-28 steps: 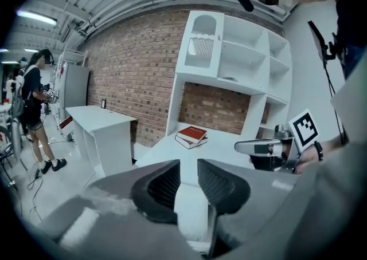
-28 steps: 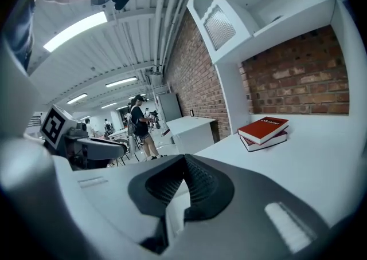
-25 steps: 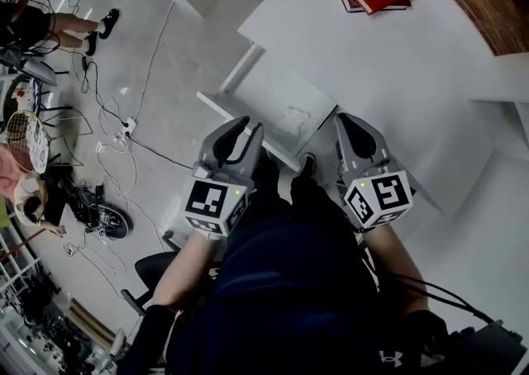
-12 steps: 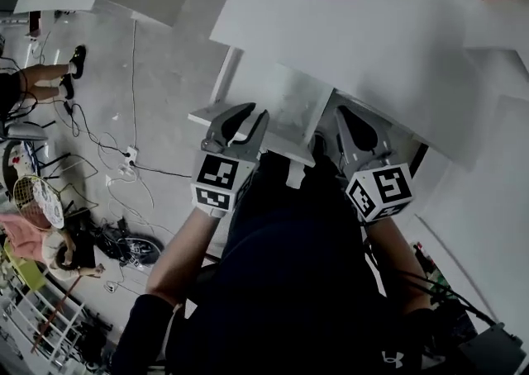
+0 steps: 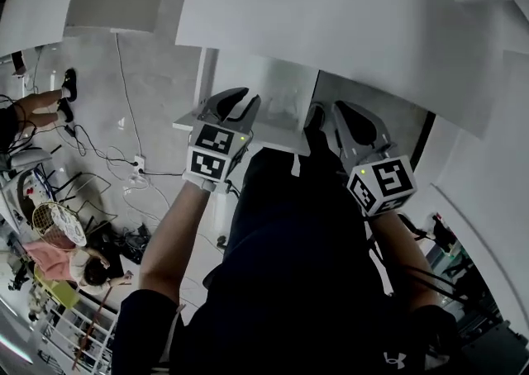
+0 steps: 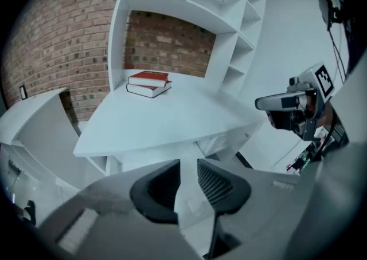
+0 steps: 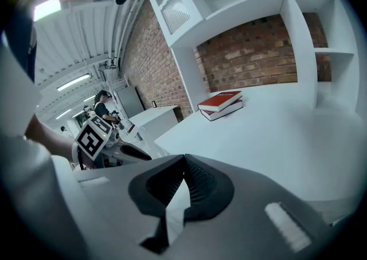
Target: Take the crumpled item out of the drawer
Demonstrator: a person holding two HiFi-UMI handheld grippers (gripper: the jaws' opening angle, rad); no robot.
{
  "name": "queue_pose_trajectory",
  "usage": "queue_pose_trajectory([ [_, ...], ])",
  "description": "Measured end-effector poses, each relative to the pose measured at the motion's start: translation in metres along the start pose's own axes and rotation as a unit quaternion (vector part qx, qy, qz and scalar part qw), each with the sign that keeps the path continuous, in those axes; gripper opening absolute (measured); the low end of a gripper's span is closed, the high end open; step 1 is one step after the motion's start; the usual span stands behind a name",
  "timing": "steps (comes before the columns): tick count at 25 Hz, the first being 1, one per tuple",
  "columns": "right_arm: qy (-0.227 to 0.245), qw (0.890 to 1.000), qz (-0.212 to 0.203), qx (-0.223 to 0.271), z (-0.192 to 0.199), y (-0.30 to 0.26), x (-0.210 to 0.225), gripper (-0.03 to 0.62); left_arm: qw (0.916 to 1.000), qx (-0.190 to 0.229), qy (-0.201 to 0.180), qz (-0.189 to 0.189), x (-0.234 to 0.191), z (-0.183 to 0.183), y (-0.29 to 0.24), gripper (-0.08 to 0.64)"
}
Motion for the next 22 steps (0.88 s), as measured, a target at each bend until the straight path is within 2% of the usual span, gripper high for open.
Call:
queue_pose_trajectory([
  [4,-0.019,1.0,-0.002,-0.007,0.01,-0.005,0.018,0.003,0.998,-0.054,-0.002,0.033,-0.002,0.018,-0.03,0.104],
  [10,-0.04,0.999,-0.004,-0.017,0.021,-0.008,0.029,0.003,0.9895,-0.123,-0.019,0.072,-0.004,0.038,-0.061,0.106],
  [15,-0.06,0.998,0.008,-0.023,0.035,-0.013,0.045,0.003,0.981,-0.169,-0.022,0.094,-0.011,0.063,-0.095,0.106],
  [18,-0.068,0.997,0.018,-0.028,0.032,-0.012,0.053,0.003,0.977,-0.185,-0.005,0.106,-0.014,0.071,-0.11,0.106],
  [22,-0.077,0.996,0.032,-0.034,0.037,-0.007,0.061,0.003,0.966,-0.216,-0.004,0.142,-0.008,0.095,-0.13,0.106],
])
Point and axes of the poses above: the fingertips, and each gripper's own axes: y backward along the fingers, x to its right, z out of its underside, the point moved 2 cm from there along y, backward along the fingers, and after that the axes turned 6 degrees about -y, right-handed, at the moved point
